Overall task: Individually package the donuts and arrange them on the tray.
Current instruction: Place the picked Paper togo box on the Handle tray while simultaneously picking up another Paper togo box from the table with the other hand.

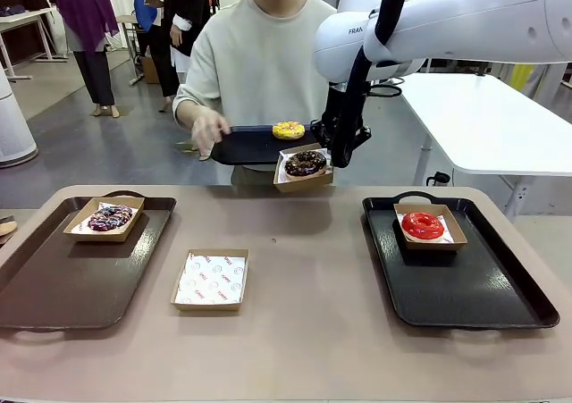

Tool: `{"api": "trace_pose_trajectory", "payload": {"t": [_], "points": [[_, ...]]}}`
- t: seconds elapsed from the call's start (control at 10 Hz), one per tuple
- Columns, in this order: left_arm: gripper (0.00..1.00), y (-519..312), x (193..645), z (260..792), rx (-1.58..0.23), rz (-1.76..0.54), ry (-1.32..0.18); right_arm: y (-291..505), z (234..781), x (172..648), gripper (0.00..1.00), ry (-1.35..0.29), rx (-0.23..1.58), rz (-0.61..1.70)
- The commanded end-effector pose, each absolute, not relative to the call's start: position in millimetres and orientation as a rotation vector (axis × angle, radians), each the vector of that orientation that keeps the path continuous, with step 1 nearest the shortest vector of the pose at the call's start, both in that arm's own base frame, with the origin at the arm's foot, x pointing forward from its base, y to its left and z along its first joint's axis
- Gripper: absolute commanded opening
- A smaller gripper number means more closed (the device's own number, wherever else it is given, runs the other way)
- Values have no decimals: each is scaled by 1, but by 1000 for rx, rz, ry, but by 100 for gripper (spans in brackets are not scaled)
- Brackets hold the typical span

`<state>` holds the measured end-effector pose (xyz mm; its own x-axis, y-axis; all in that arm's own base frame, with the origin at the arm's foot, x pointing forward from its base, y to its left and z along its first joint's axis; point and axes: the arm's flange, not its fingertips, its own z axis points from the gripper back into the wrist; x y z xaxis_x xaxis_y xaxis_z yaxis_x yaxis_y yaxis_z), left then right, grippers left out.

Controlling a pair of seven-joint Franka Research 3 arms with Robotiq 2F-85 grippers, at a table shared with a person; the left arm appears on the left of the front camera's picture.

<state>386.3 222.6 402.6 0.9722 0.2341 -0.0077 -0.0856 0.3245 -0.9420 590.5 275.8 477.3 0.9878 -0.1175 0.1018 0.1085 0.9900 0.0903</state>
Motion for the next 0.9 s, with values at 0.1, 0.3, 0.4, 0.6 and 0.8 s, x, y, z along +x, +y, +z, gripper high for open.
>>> {"api": "trace_pose_trajectory", "payload": {"t": [0.1,0.3,0.4,0.6,0.8], "points": [[100,198,400,425,-995,175,-150,253,496,569,1,-64,55,-66],[100,159,433,461,-846,103,-61,214,521,530,1,-20,25,-104],[100,141,448,478,-806,74,-26,191,525,513,1,-23,-15,-126],[100,93,470,503,-664,9,34,144,530,476,1,-16,5,-158],[100,33,482,512,-487,-63,96,104,523,446,1,-11,-3,-138]]}}
